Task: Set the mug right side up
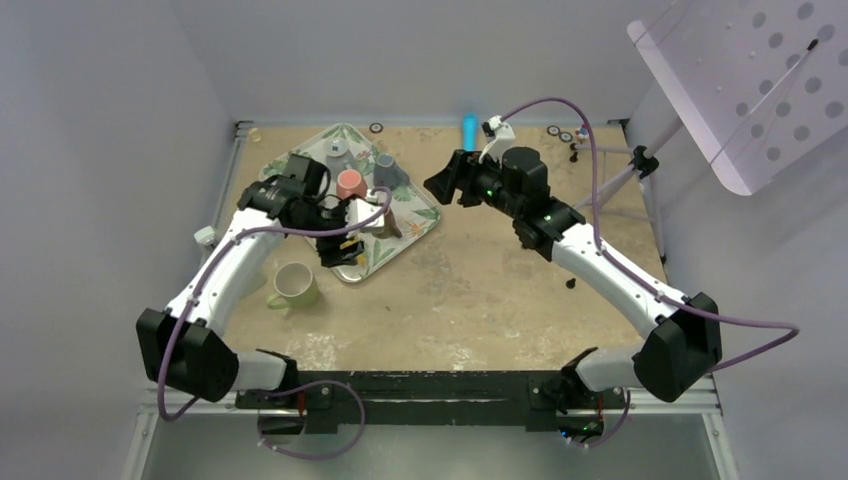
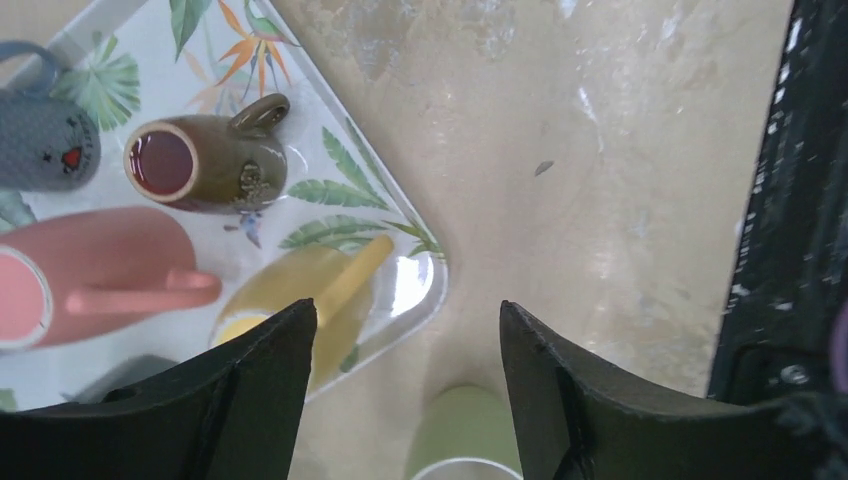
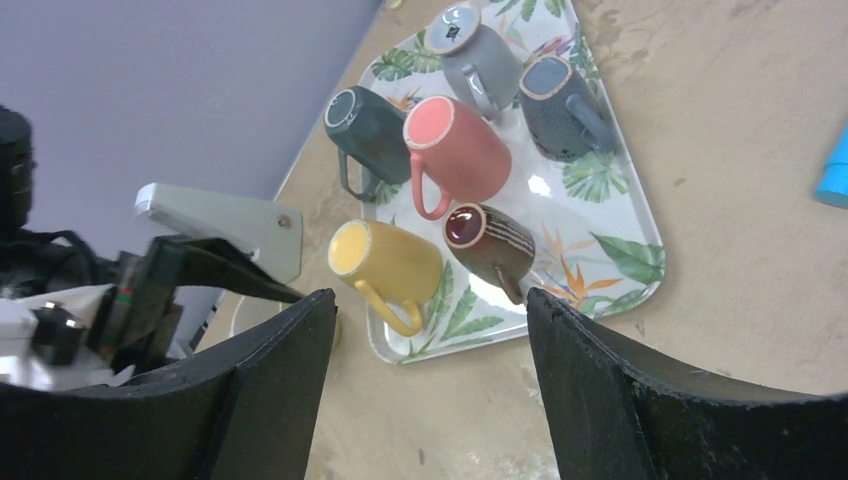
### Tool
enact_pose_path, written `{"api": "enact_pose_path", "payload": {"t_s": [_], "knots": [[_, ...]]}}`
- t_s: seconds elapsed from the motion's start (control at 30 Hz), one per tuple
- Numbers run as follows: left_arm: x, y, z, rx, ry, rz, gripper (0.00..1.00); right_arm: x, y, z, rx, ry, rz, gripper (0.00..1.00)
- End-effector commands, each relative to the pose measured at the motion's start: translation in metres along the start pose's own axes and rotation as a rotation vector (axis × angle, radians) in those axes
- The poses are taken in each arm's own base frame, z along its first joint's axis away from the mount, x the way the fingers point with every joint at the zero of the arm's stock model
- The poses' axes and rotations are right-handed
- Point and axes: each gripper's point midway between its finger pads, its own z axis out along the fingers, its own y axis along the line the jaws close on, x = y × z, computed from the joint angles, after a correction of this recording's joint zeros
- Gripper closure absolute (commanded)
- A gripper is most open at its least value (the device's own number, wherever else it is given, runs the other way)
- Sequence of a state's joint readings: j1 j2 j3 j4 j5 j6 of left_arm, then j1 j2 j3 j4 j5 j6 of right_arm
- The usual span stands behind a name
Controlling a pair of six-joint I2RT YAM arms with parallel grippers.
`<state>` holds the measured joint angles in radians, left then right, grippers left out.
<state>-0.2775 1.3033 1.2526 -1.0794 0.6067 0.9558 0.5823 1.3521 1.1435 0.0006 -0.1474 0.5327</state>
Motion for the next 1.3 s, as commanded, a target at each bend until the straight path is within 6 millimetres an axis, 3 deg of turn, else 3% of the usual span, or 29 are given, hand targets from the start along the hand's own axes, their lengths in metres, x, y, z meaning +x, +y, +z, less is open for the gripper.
{"api": "enact_pose_path", "payload": {"t_s": [0.0, 0.13, 0.4, 0.57, 0.7, 0.87, 1.0, 1.13, 1.27], "knots": [[0.003, 0.027, 0.021, 0.005, 0.059, 0.33, 0.26, 0.008, 0.004, -0.001, -0.016, 0.018, 0.019, 0.26], [0.019, 0.041, 0.042, 0.029, 0.125, 0.363, 0.24, 0.016, 0.003, 0.003, -0.025, 0.031, 0.044, 0.25], [0.062, 0.063, 0.072, 0.042, 0.28, 0.421, 0.29, 0.033, -0.002, 0.007, -0.028, 0.068, 0.075, 0.25], [0.079, 0.058, 0.092, 0.083, 0.281, 0.44, 0.33, 0.038, -0.003, 0.011, -0.03, 0.087, 0.087, 0.25], [0.087, 0.066, 0.1, 0.043, 0.306, 0.474, 0.46, 0.037, -0.002, 0.011, -0.034, 0.087, 0.085, 0.25], [0.095, 0.063, 0.099, 0.061, 0.332, 0.51, 0.73, 0.035, -0.001, 0.01, -0.039, 0.079, 0.077, 0.25], [0.088, 0.055, 0.094, 0.084, 0.313, 0.437, 1.0, 0.032, -0.002, 0.008, -0.034, 0.07, 0.07, 0.25], [0.067, 0.053, 0.077, 0.057, 0.286, 0.284, 1.0, 0.028, -0.007, 0.002, -0.001, 0.064, 0.051, 0.25], [0.023, 0.05, 0.051, -0.005, 0.164, 0.062, 1.0, 0.021, -0.005, -0.01, -0.011, 0.035, 0.031, 0.24]]}}
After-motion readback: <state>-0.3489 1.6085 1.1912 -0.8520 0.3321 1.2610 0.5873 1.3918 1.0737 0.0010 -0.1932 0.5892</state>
